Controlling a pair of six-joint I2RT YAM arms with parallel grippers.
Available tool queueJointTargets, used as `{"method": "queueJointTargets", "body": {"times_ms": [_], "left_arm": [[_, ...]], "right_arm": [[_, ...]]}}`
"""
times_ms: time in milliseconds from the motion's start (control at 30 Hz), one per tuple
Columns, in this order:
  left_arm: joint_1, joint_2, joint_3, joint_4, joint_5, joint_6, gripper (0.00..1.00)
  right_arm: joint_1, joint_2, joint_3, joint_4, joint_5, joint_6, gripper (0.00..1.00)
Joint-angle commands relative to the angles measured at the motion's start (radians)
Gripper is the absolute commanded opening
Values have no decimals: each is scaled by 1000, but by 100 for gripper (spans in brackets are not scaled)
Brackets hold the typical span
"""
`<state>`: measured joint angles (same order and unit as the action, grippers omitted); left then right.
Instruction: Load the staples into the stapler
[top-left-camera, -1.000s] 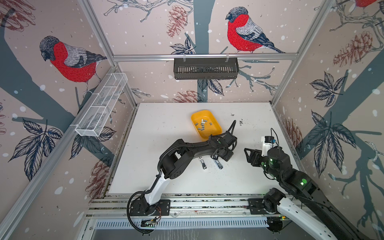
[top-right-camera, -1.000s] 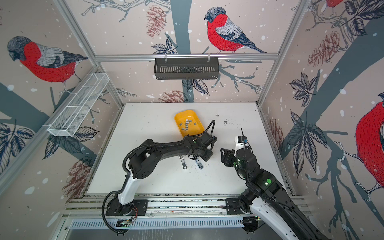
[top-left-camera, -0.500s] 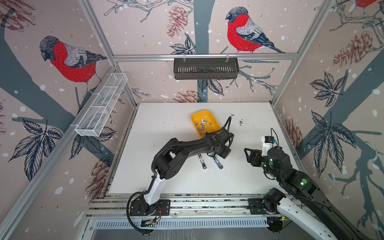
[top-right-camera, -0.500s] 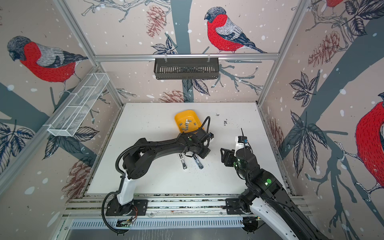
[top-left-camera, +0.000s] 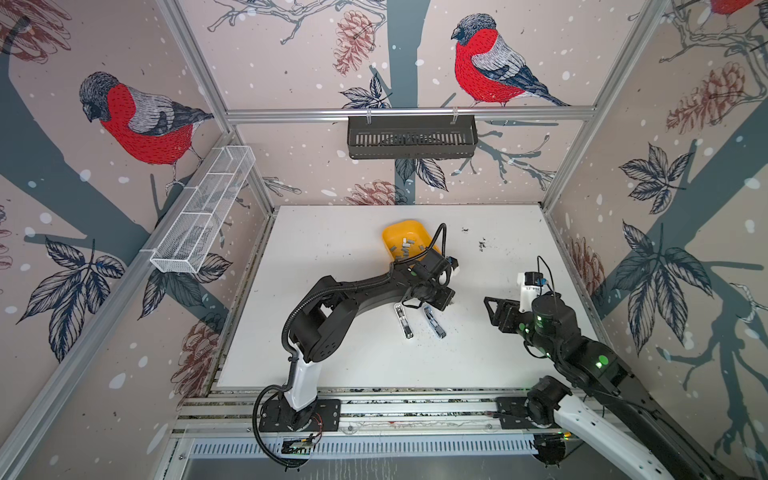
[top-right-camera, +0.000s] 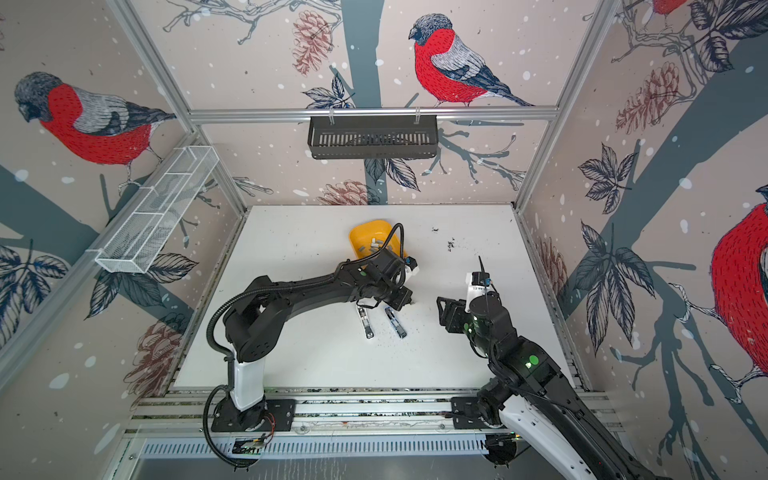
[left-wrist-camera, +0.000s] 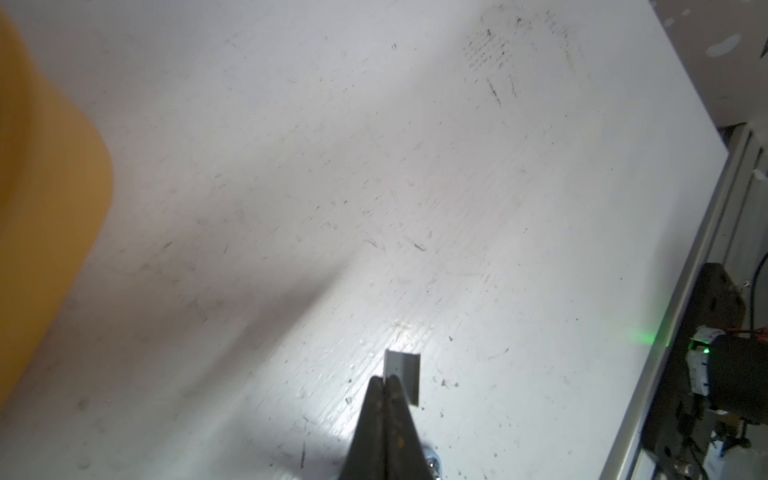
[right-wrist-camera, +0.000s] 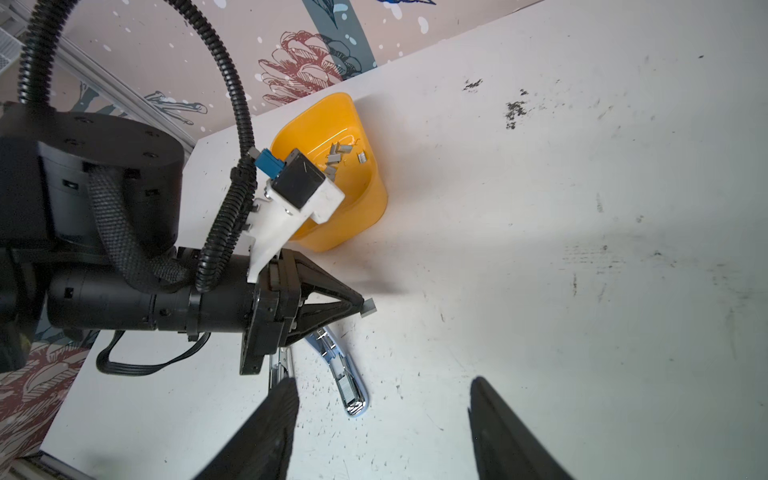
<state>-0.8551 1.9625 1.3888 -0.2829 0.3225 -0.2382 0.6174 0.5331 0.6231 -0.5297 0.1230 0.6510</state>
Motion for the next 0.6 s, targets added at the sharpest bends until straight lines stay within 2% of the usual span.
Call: {"method": "queueJointTargets", "body": {"times_ms": [0,567], "left_arm": [[26,-33,-27,71,81,-42,0],[196,-205,-247,354,346,-285,0]], "right_arm": [[-8,13,-3,80,-61,10,66],[-106,78,-47,283,-304,54,65]]}}
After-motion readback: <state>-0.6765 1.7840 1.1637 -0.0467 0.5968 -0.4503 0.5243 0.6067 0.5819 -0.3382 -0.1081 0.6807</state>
